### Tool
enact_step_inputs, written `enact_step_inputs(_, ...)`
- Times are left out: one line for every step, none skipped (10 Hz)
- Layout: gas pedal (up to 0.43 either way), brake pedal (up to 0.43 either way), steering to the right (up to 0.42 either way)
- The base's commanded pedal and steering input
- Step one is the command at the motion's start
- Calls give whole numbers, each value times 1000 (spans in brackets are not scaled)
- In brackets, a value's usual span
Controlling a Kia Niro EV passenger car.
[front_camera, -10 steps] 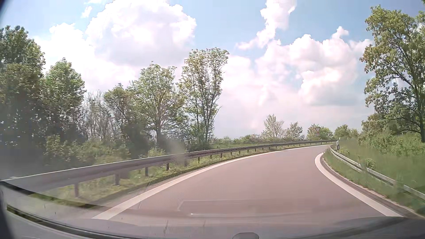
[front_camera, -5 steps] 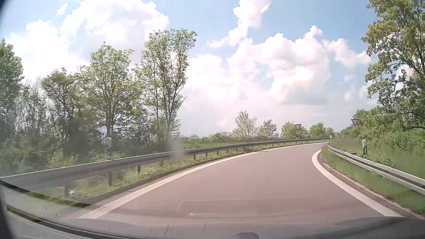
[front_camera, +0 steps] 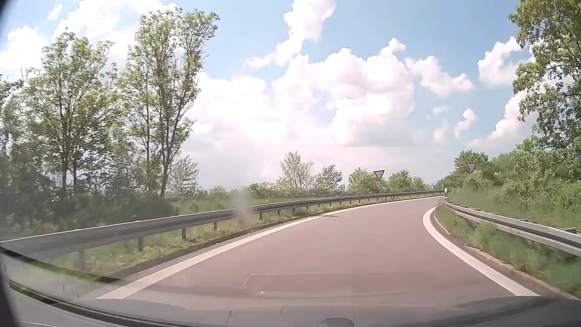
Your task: Follow the waypoints while adhering to traffic rules and regulations
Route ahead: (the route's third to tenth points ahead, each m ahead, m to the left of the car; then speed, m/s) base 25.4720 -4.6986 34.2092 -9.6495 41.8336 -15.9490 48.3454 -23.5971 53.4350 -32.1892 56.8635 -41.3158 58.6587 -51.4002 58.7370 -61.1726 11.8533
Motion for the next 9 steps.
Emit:
enact_step_inputs(138, 0, 90)
enact_step_inputs(59, 0, 90)
enact_step_inputs(59, 0, 89)
enact_step_inputs(59, 0, 87)
enact_step_inputs(59, 0, 86)
enact_step_inputs(59, 0, 85)
enact_step_inputs(59, 0, 86)
enact_step_inputs(59, 0, 86)
enact_step_inputs(59, 0, 86)
